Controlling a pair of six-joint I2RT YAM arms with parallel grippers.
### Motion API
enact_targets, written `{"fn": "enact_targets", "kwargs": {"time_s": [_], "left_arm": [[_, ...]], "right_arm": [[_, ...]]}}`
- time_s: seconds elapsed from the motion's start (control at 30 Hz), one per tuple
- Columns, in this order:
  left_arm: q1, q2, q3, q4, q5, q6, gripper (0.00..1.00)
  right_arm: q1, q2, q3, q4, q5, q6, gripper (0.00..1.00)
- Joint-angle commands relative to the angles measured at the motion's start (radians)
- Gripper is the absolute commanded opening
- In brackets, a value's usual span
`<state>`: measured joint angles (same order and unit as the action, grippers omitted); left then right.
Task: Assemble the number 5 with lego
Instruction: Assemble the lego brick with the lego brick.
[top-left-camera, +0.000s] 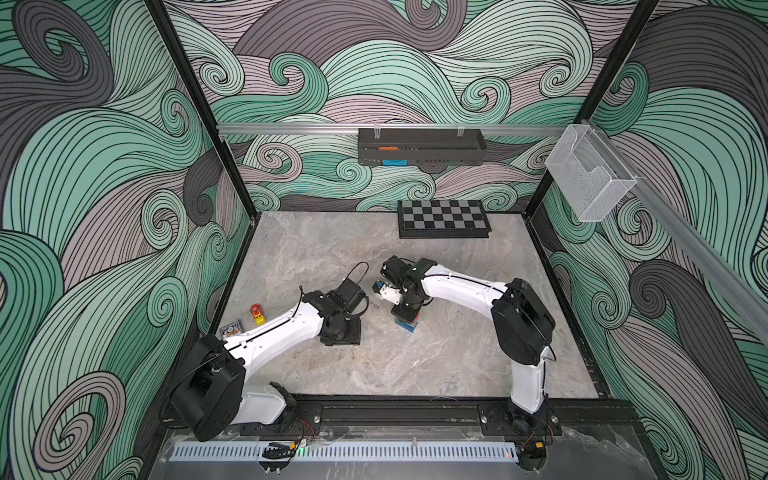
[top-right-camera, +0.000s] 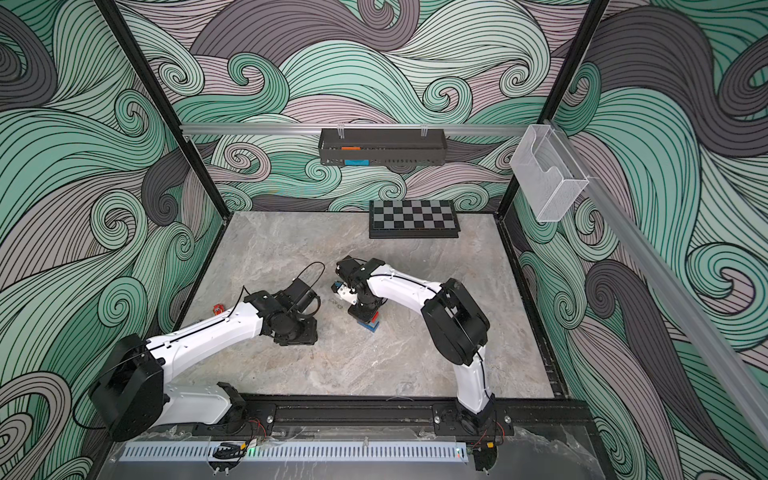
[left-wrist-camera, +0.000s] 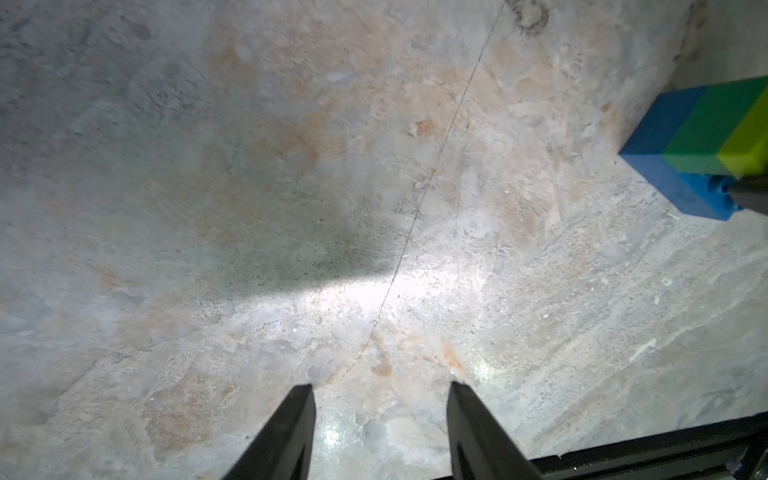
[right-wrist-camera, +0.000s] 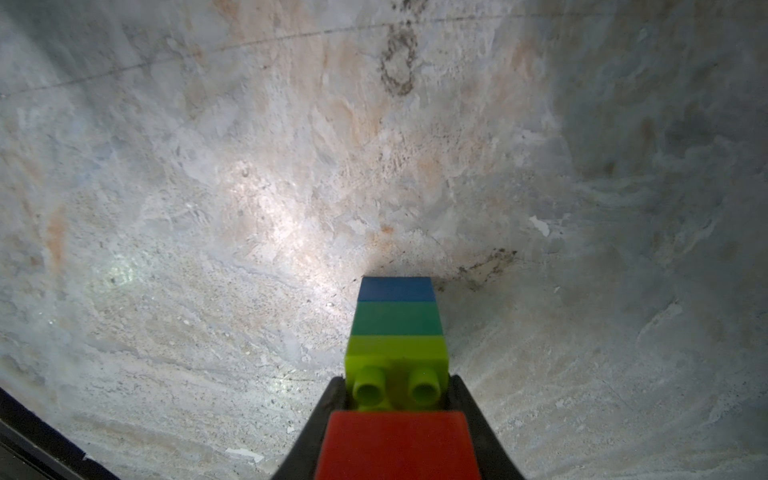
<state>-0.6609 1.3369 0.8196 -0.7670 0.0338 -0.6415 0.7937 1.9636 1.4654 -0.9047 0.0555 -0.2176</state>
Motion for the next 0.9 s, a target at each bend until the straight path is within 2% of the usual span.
{"fn": "enact_targets", "kwargs": {"time_s": [0.0,0.43,0.63,0.87], "left_arm": [[0.01,-0.022,-0.005,-0.013,0.005,0.009,0.55],[0.01,-0.026,-0.01,-0.013,0.012,0.005,0.55],[0.01,-0.029,-0.012,-0.011,0.012,0.003,0.55],[0.01,-0.026,-0.009,-0.011,0.011,0.003,0.54]], "right_arm": [[0.009,0.07,-0.032,-0.015,0.006,0.019,0.2],[0.009,0.037,-0.015,-0.016,-0.004,0.029,0.23],[0.009,0.037,0.003,-0.027,-0.004,0.034,0.35],[0.009,0.016,0.042,-0.047,0.009,0.028,0.43]]}}
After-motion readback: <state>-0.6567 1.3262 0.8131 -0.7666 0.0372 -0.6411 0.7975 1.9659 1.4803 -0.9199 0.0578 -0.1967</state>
